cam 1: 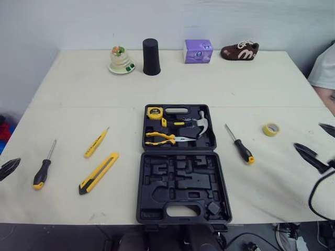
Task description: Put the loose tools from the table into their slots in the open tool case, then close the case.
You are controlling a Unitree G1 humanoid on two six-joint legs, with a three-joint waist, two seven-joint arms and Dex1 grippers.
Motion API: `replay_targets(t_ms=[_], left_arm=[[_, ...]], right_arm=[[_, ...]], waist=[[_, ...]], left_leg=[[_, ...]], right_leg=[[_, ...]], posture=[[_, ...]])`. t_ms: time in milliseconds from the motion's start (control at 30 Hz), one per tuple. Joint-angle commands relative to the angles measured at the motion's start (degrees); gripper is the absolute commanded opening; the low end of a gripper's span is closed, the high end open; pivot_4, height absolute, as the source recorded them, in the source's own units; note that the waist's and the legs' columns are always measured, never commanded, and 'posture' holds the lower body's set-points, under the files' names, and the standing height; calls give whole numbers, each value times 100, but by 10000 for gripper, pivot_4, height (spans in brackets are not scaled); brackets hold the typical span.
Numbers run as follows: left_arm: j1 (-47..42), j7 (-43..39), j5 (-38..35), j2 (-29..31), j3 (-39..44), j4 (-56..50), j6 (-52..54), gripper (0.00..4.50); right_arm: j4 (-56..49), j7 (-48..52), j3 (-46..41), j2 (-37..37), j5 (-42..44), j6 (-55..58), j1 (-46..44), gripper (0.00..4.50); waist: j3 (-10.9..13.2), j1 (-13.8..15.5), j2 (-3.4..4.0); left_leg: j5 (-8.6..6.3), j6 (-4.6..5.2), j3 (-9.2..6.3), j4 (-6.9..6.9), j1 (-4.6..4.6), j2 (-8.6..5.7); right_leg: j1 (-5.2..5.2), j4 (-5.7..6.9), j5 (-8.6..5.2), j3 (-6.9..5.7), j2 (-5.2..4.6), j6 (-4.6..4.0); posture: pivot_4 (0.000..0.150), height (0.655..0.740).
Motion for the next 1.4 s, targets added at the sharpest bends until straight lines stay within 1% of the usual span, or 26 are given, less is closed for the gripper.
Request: replay_targets(t_ms=[33, 100, 233, 300, 400, 500, 567, 667, 767, 900, 933, 967, 1067, 1133, 1200, 1267, 1333, 1400], left_arm=[[157, 345, -551, 68, 328, -1292, 1850, 44680], [106, 573, -670, 43, 341, -1723, 2534, 44680], [-188, 1200, -452, -11, -132, -2153, 3312, 44680], [-350, 1481, -246, -60, -480, -2084, 3393, 44680], [-683, 1735, -50, -73, -796, -1830, 3406, 44680], [-994, 1783, -25, -146, -1078, -1662, 3502, 44680], [-1032, 1769, 46, -146, -1336, -1668, 3493, 44680], [-1268, 1828, 30, -311, -1477, -1601, 3574, 44680], [-1327, 1904, 137, -389, -1605, -1454, 3635, 36399], [-1273, 1958, 171, -419, -1602, -1409, 3838, 18071], [-1280, 1970, 173, -441, -1573, -1412, 3813, 12805], [-1288, 1982, 178, -457, -1544, -1411, 3781, 10708], [-1318, 1894, 200, -485, -1497, -1441, 3289, 10713], [-1500, 1576, 112, -527, -1501, -1607, 2528, 10713], [-1673, 997, 118, -431, -1690, -1814, 1491, 10713], [-1906, 120, -131, -382, -1926, -2156, 602, 10713], [-2073, -453, -309, -351, -2133, -2396, 143, 10713], [-2500, -922, -413, -227, -2690, -2587, -67, 10713]], right_arm=[[-1167, -126, 603, 343, 433, 638, -334, 44278], [-1582, -126, 849, 487, 489, 856, -443, 44278], [-2350, -154, 1465, 748, 612, 1334, -786, 44278], [-2597, -74, 1750, 837, 604, 1474, -955, 44278], [-2763, 0, 1958, 878, 592, 1614, -1107, 44278], [-2848, 52, 2067, 892, 568, 1686, -1179, 44278], [-2862, 36, 2087, 909, 510, 1673, -1201, 44278], [-2919, 32, 2103, 910, 468, 1679, -1185, 44278], [-2971, 15, 2109, 914, 420, 1685, -1168, 45000], [-3044, -86, 2059, 905, 362, 1716, -1114, 45000], [-3060, -120, 2044, 898, 342, 1727, -1100, 45000], [-3077, -149, 2027, 889, 323, 1739, -1086, 45000], [-3129, -206, 1951, 837, 305, 1785, -1017, 45000], [-3132, -200, 1884, 777, 289, 1788, -948, 45000], [-3079, -152, 1792, 676, 213, 1715, -854, 45000], [-2961, -50, 1665, 536, 81, 1554, -714, 45000], [-2867, 57, 1544, 408, -2, 1415, -578, 45000], [-2735, 120, 1351, 258, -87, 1333, -377, 45000]], waist=[[1, 20, -2], [1, 56, -1], [2, 142, 0], [2, 154, 0], [2, 170, -1], [0, 183, -3], [0, 182, -4], [0, 185, -4], [0, 162, -5], [-1, 156, -6], [-1, 154, -6], [-1, 152, -6], [0, 156, -6], [0, 173, -6], [-2, 193, -11], [-3, 269, -12], [-3, 309, -12], [-3, 324, -11]], left_leg=[[-2, -3, -4, -2, -1, -1], [-6, -13, -12, -2, -1, -6], [0, -15, -16, -5, -4, -11], [3, -10, -16, -4, -4, -12], [3, -10, -16, -5, -6, -12], [6, -3, -16, -3, -10, -13], [6, -3, -15, -3, -11, -15], [6, -4, -14, -4, -13, -14], [6, -4, -12, -4, -14, -13], [6, -4, -10, -4, -10, -12], [6, -3, -10, -4, -9, -12], [6, -2, -10, -3, -7, -12], [6, 0, -10, -4, -5, -11], [6, -1, -11, -4, -7, -11], [6, -1, -12, -2, -10, -12], [6, -6, -14, -1, -15, -14], [6, -6, -11, -1, -19, -16], [2, -4, -5, -2, -19, -20]], right_leg=[[0, 0, 0, 6, -1, -1], [-1, 10, 0, 15, -6, -2], [-6, 14, -5, 16, -7, -10], [-6, 15, -5, 16, -7, -12], [-7, 11, -6, 16, -7, -13], [-6, 6, -6, 13, -10, -13], [-6, 3, -5, 14, -12, -13], [-6, -6, -5, 15, -12, -13], [-8, -6, -5, 16, -9, -13], [-8, -2, -5, 19, -6, -13], [-8, 0, -5, 20, -6, -13], [-8, 4, -5, 22, -6, -13], [-9, 10, -6, 22, -6, -13], [-10, 11, -6, 20, -6, -13], [-10, 10, -6, 17, -9, -14], [-9, 3, -6, 11, -12, -14], [-7, -10, -5, 11, -13, -14], [-4, -18, -5, 12, -13, -14]], posture=[[1500, 7400], [1500, 7400], [1500, 7400], [1500, 7400], [1500, 7400], [1500, 7400], [1500, 7400], [1500, 7400], [1500, 7400], [1500, 7400], [1500, 7400], [1500, 7400], [1500, 7400], [1500, 7400], [1500, 7400], [1500, 7400], [1500, 7400], [1500, 7400]])
